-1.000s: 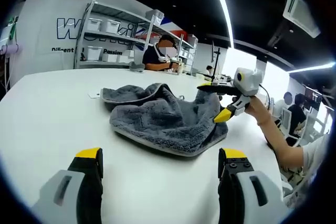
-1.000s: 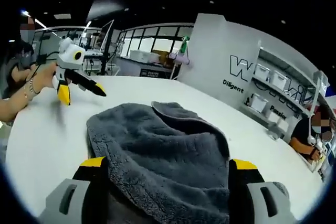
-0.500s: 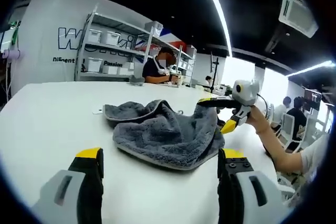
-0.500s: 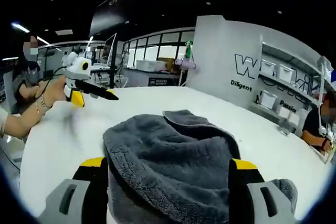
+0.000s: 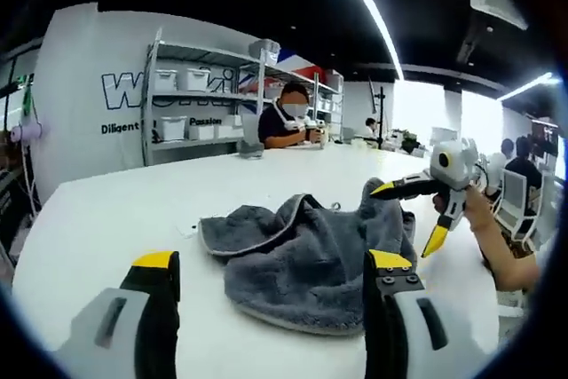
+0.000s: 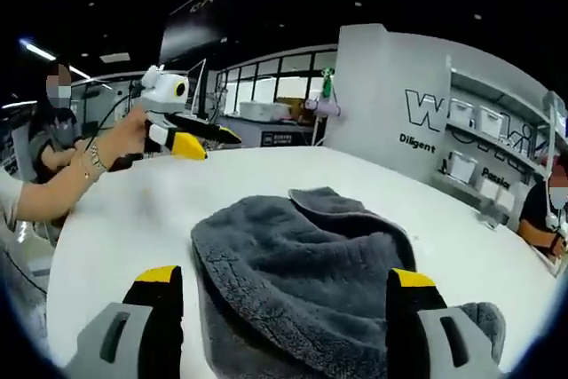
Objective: Fold the towel on the table until its edges align and the towel forms a compact rectangular stack.
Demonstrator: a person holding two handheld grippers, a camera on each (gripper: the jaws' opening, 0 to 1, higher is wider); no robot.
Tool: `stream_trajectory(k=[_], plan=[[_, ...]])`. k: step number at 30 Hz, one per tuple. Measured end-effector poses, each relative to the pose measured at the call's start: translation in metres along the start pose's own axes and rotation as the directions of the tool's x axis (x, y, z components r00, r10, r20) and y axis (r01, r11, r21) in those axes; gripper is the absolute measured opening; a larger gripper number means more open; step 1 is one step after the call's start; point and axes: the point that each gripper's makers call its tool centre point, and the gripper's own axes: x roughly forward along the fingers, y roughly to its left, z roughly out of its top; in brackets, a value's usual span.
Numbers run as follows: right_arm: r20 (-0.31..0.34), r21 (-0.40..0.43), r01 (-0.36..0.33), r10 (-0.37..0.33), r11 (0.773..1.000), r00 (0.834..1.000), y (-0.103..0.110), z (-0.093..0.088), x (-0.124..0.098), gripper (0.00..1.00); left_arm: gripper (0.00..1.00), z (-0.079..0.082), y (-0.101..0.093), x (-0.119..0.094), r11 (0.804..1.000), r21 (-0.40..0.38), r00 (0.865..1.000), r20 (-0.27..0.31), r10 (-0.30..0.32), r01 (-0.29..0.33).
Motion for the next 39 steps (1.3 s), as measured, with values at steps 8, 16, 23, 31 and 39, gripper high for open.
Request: stream_trajectory(k=[8,16,23,31,39], plan=[[0.006,0.01,-0.02,0.02,1.0,1.0,0.005,0.003,-0.001,0.99,0.88,0.0,-0.007,0.03,0.998,-0.061,0.996,-0.087,-0.029,0.024],[-0.002,0.004,-0.015,0.015,1.0,1.0,0.007,0.002,-0.002,0.99,0.85,-0.025,0.017,0.068,0.99,-0.136,0.988,-0.157,0.011,-0.033],[0.001,-0.024,-0.003,0.003,1.0,1.0,0.012,0.003,-0.008,0.99,0.8,-0.04,0.025,0.091,0.99,-0.13,0.978,-0.207,0.036,-0.064],[0.042,0.009,-0.031,0.03,0.999,0.999,0.018,0.008,-0.009,0.99,0.71,-0.052,0.062,0.114,0.967,-0.174,0.956,-0.257,0.14,-0.188],[0.034,0.002,-0.04,0.04,0.999,0.999,0.021,0.008,-0.007,0.99,0.6,-0.061,0.078,0.128,0.954,-0.158,0.93,-0.311,0.196,-0.254]])
